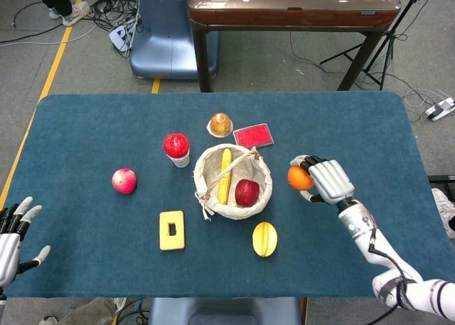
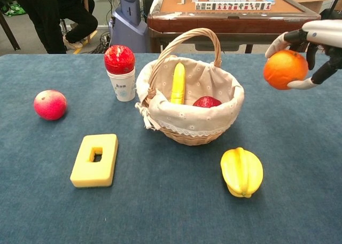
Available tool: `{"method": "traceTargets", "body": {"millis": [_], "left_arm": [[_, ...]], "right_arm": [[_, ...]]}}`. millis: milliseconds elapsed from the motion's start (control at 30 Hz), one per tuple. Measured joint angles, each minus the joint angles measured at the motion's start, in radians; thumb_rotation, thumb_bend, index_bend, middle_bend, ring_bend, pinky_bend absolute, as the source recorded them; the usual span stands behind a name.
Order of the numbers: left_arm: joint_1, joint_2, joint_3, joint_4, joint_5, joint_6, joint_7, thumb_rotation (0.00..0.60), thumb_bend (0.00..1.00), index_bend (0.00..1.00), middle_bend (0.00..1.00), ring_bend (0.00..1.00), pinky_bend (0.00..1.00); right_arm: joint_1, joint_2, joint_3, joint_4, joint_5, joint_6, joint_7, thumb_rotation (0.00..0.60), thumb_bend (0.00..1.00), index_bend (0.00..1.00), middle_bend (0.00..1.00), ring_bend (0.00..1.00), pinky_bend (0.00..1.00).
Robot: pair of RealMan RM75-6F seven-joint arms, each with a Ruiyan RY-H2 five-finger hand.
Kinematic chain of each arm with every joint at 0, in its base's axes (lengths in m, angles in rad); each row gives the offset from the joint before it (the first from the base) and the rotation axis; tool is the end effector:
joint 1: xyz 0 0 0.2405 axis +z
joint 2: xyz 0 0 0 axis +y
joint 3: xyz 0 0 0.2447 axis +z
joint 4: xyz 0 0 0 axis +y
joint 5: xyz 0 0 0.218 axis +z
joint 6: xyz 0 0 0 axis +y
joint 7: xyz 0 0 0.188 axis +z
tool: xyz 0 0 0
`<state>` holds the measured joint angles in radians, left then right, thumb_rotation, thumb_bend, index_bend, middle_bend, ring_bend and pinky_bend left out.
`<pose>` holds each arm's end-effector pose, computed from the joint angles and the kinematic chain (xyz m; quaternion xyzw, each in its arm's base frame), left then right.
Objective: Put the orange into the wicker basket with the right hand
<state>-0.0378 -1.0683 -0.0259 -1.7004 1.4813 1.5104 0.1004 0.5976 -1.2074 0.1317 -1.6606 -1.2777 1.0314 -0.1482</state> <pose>-0.3037 0.2044 0.1552 -0.5925 -0.3866 -0.3531 0.6122 -0.1801 -0.3582 0.0587 0.7230 -0.3721 0.3787 0.4420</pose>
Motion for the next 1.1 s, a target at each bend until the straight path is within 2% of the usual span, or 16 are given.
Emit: {"method": "traceTargets", "body": {"millis": [167,367,733,1100], "left_arm": [[0.000,0.000,0.000,-0.004,0.006,0.005,0.002,0.600,0.26,0.18,0.00,0.00,0.00],[0.005,0.004,0.000,-0.004,0.003,0.009,-0.002,0.600,0.26,0.18,0.00,0.00,0.00],[0.006,0.005,-0.003,0.004,-0.005,0.007,-0.007,0.600,0.26,0.18,0.00,0.00,0.00],[0.002,0.004,-0.004,0.008,-0.006,0.002,-0.011,0.600,0.26,0.18,0.00,0.00,0.00]], "right_arm": [[-0.016,0.029,-0.007,-0.061,-0.062,0.014,0.091,0.600,0.31,0.33,0.29,0.31,0.50],[0.003,-0.004,-0.006,-0.075,-0.102,-0.013,0.152,0.600,0.31,0.31,0.25,0.31,0.50],[0.037,-0.078,0.007,-0.064,-0.137,-0.025,0.199,0.600,0.31,0.12,0.10,0.15,0.50],[0.026,-0.051,0.002,-0.076,-0.152,-0.004,0.205,0.600,0.31,0.11,0.08,0.13,0.48]]}}
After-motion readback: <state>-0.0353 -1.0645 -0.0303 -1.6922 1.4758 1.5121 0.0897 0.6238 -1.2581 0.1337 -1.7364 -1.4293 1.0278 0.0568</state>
